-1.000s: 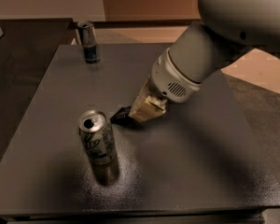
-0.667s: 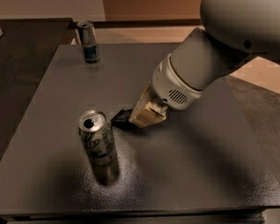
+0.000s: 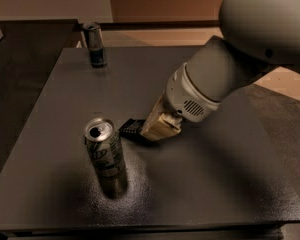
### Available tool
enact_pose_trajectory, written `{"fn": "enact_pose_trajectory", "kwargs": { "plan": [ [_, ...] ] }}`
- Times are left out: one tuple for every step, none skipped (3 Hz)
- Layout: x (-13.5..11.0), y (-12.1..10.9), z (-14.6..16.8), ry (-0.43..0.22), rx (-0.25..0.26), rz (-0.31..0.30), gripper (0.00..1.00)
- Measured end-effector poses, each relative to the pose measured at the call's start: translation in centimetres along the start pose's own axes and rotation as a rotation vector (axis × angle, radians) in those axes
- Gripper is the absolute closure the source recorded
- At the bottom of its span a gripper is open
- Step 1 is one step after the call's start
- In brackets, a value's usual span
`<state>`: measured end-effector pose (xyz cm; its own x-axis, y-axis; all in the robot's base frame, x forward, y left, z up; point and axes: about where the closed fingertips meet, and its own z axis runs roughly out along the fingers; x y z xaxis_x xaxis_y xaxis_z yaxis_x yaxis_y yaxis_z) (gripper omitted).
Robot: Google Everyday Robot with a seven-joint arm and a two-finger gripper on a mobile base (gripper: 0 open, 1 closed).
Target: Move rxbar chocolate near 7up can
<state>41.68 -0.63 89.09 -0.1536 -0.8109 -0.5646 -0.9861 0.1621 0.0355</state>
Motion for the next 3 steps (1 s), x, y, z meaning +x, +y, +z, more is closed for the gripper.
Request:
{"fn": "enact_pose_trajectory", "kwargs": {
  "plan": [
    [-0.01,0.7,0.01,-0.017,-0.024,0.006,0.13],
    [0.0,1.53,-0.02,-0.034,-0.046,0.014,0.0],
    [0.0,1.54,-0.02,-0.034,-0.046,0.014,0.0]
  ]
}}
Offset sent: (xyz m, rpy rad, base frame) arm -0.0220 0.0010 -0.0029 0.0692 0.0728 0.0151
